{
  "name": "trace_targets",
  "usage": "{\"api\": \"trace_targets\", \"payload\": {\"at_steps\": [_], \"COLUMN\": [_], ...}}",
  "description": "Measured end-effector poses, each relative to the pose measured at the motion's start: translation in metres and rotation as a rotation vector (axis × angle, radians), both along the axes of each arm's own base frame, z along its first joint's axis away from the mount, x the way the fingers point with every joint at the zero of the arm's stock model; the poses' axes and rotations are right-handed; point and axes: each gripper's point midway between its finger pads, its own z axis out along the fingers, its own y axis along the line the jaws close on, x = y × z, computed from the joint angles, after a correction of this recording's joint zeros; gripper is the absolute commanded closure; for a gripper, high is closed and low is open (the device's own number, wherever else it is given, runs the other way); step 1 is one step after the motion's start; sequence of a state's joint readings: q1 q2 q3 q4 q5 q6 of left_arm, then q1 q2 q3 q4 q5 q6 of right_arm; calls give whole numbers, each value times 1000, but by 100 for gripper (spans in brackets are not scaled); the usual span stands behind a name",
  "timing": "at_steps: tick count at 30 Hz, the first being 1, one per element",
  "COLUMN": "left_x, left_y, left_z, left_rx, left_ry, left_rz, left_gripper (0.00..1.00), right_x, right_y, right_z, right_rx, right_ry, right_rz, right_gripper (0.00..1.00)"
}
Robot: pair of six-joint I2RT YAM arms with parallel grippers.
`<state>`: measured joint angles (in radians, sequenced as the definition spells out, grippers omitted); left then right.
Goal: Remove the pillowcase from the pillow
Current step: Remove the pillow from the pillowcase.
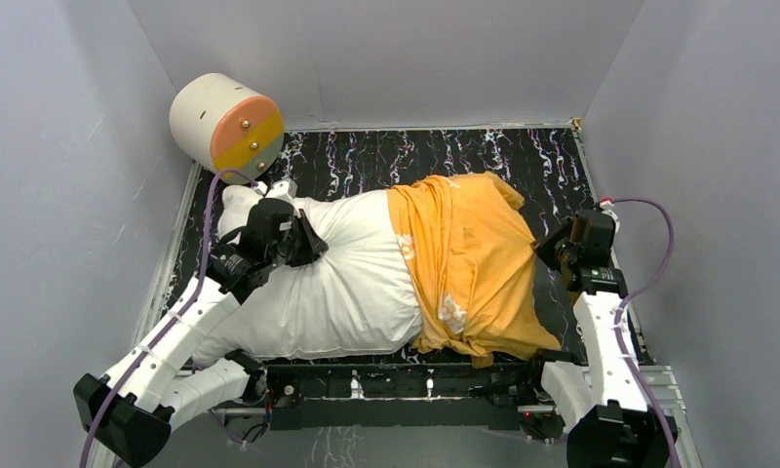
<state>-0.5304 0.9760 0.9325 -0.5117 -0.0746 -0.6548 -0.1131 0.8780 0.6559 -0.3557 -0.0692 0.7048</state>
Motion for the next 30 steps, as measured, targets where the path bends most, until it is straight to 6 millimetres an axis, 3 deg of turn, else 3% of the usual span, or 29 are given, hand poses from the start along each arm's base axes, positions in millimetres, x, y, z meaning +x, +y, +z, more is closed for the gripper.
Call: {"api": "trace_targets", "payload": {"at_steps": [2, 6, 8, 9, 10, 15, 20, 24, 26, 28, 30], "left_x": [0, -3, -2, -2, -1, -1, -2, -3, -3, -3, -3], "left_y": [0, -5, -6, -6, -7, -7, -5, -3, -3, -3, -2], "left_z": [1, 2, 1, 1, 1, 1, 1, 1, 1, 1, 1], "left_rx": [0, -7, -7, -6, -6, -5, -2, 3, 2, 2, 5], "left_ry": [-1, 2, 4, 6, 8, 9, 6, 6, 7, 7, 10], "left_rz": [-1, -22, -22, -23, -24, -25, -23, -16, -14, -14, -12], "left_gripper": [100, 100, 100, 100, 100, 100, 100, 100, 100, 100, 100], "right_x": [-11, -28, -28, -27, -26, -22, -26, -30, -33, -40, -46], "right_y": [-18, -33, -30, -29, -26, -2, 16, 44, 62, 79, 91], "right_z": [-2, -1, -3, -5, -8, -26, -51, -73, -86, -98, -104], "right_rx": [-97, -191, -184, -173, -152, -11, 98, 249, 367, 500, 609], "right_ry": [29, 57, 68, 77, 88, 140, 216, 236, 234, 230, 223], "right_rz": [-58, -88, -68, -65, -53, 11, 52, 137, 180, 206, 222], "right_gripper": [99, 83, 57, 34, 22, 6, 3, 6, 17, 38, 52]}}
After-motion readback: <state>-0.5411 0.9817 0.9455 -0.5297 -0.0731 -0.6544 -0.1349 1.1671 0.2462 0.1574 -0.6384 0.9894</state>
